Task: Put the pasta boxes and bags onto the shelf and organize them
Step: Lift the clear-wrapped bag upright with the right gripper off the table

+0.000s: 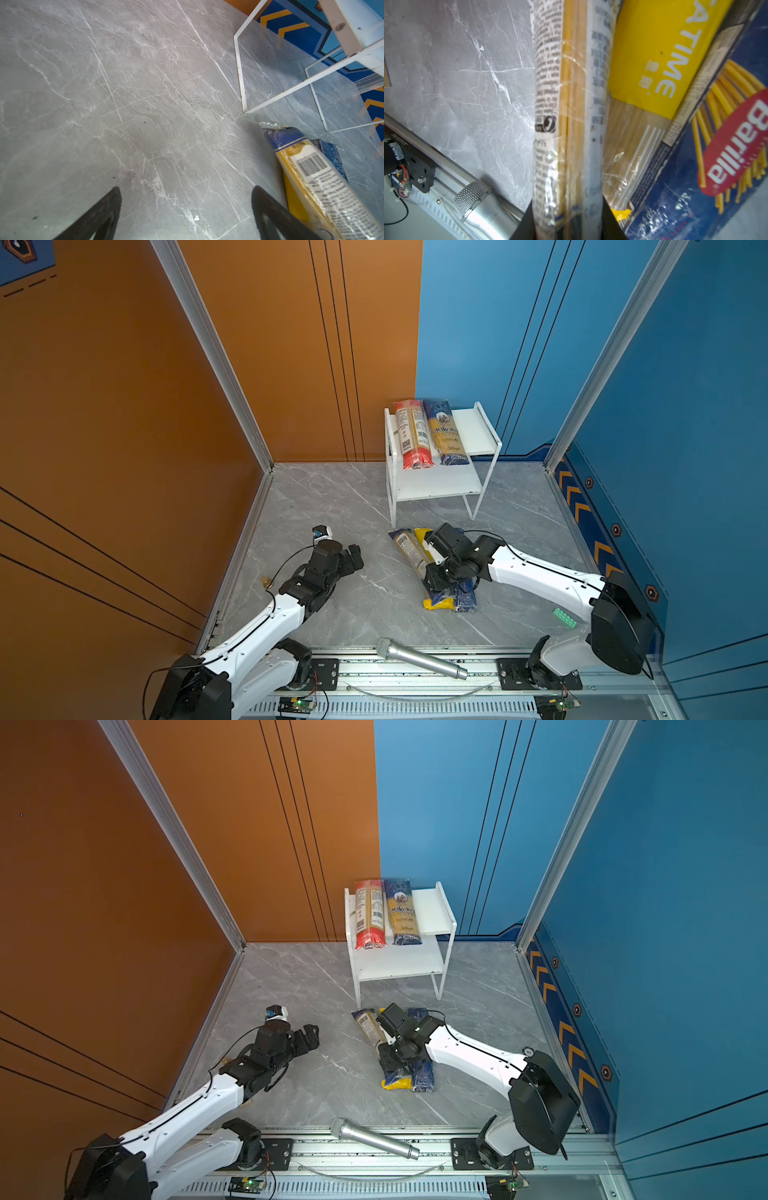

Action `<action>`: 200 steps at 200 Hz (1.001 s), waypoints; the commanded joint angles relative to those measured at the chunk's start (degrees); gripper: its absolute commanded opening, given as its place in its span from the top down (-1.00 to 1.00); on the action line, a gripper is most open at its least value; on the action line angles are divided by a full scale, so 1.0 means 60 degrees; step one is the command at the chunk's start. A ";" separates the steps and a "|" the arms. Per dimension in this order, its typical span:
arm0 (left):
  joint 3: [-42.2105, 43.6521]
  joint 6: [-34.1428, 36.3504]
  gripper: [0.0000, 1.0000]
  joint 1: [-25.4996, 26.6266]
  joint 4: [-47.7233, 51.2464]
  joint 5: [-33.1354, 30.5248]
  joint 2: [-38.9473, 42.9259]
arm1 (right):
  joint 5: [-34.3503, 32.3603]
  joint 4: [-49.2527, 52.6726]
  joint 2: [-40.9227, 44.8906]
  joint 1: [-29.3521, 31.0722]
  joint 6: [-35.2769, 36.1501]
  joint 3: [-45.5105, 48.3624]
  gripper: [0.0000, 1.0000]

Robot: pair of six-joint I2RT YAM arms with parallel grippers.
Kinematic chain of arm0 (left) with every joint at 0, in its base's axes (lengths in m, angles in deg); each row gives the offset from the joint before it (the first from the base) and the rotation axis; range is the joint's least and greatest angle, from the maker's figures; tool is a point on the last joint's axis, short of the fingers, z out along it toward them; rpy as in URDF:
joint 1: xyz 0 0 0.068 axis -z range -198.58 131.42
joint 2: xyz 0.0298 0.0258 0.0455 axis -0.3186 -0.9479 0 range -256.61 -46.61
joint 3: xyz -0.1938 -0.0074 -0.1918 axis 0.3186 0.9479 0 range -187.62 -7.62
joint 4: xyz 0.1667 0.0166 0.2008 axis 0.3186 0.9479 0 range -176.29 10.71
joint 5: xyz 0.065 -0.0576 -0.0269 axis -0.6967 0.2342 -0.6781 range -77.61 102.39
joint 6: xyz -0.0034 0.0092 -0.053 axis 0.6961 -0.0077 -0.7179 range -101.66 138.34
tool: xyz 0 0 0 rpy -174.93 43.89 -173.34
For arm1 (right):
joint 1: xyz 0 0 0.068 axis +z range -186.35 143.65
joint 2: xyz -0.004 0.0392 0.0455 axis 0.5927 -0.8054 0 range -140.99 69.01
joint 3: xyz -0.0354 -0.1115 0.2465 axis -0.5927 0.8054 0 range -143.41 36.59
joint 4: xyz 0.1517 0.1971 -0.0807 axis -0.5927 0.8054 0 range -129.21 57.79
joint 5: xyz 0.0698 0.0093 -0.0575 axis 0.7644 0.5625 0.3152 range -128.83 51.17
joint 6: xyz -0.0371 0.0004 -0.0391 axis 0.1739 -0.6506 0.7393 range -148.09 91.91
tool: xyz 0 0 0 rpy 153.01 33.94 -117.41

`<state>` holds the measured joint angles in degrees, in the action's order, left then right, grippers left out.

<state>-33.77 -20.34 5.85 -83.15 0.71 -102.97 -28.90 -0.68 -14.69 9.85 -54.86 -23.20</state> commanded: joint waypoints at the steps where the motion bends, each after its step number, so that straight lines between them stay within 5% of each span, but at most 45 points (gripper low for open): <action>1: -0.0033 -0.0033 -0.96 0.0077 -0.0093 0.0161 -0.0098 | 0.0233 -0.0071 0.0794 -0.0266 0.0253 -0.0024 1.00; 200: -0.0438 0.0118 -0.96 0.0256 -0.0418 0.0366 -0.0848 | -0.0943 0.2770 0.4490 -0.1758 -0.0269 0.0316 1.00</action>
<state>-34.45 -20.27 6.98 -85.17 1.78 -107.49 -31.15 16.63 8.92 0.14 -55.58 -19.70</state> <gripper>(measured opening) 0.979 0.298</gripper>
